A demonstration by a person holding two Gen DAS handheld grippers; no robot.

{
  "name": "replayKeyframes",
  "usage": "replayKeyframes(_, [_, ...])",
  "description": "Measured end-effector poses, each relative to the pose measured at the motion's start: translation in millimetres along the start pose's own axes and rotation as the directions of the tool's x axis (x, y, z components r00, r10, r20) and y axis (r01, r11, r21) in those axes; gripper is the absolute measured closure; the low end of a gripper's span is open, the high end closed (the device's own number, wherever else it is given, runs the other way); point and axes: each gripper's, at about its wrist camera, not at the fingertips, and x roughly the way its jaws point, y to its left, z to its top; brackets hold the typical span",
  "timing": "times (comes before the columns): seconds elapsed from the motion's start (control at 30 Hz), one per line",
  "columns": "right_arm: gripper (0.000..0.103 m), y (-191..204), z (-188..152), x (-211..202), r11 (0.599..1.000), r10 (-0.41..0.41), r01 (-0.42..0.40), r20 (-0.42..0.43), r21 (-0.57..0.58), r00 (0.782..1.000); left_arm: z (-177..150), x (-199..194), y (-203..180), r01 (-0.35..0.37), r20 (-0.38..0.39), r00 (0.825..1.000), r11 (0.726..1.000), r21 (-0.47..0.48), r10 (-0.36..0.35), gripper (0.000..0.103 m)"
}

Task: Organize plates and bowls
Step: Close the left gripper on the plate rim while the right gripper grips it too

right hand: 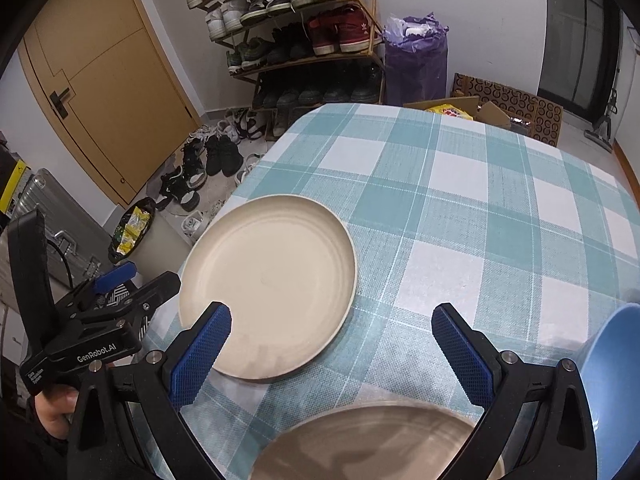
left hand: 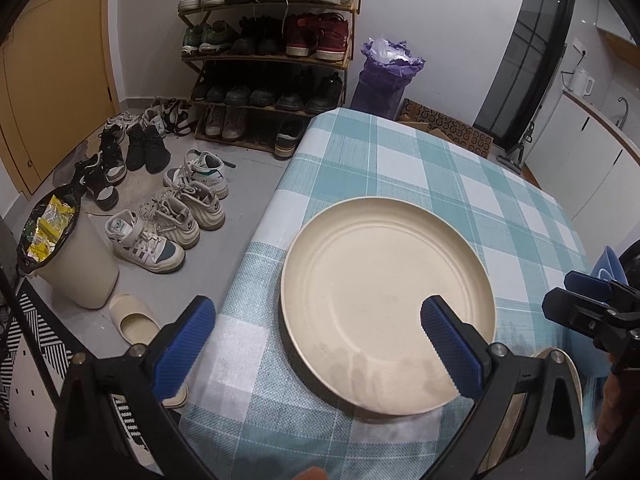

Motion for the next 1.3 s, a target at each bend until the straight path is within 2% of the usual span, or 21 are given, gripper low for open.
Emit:
replayKeyframes(0.47, [0.001, -6, 2, 49, 1.000, 0.000, 0.001, -0.069, 0.015, 0.998, 0, 28, 6, -0.028, -0.041, 0.999, 1.000, -0.008, 0.027, 0.002])
replayKeyframes(0.63, [0.006, -5, 4, 59, 1.000, 0.014, -0.013, -0.087, 0.011, 0.996, -4, 38, 9, -0.036, -0.055, 0.998, 0.999, -0.018, 0.035, 0.005])
replayKeyframes(0.77, [0.018, -4, 4, 67, 1.000, 0.017, -0.017, -0.108, 0.007, 0.994, -7, 45, 10, -0.036, -0.070, 0.997, 0.999, -0.012, 0.035, 0.015])
replayKeyframes(0.87, [0.020, -3, 3, 71, 1.000, 0.015, -0.015, -0.115, 0.001, 0.993, -8, 47, 9, -0.036, -0.070, 0.997, 0.999, -0.010, 0.036, 0.022])
replayKeyframes(1.03, [0.029, -3, 1, 79, 1.000, 0.007, -0.008, -0.128, -0.010, 0.992, -10, 51, 9, -0.030, -0.084, 0.996, 1.000, -0.006, 0.029, 0.034])
replayKeyframes(1.13, [0.040, -1, -1, 84, 1.000, -0.002, -0.001, -0.142, -0.023, 0.990, -11, 53, 10, -0.022, -0.096, 0.995, 1.000, -0.001, 0.022, 0.043])
replayKeyframes(1.2, [0.053, -1, -3, 87, 0.999, -0.012, 0.008, -0.152, -0.031, 0.988, -11, 53, 9, -0.018, -0.094, 0.995, 1.000, 0.003, 0.018, 0.045])
replayKeyframes(1.3, [0.060, 0, -5, 89, 0.999, -0.023, 0.018, -0.154, -0.037, 0.988, -12, 51, 8, -0.011, -0.094, 0.996, 1.000, 0.009, 0.011, 0.051])
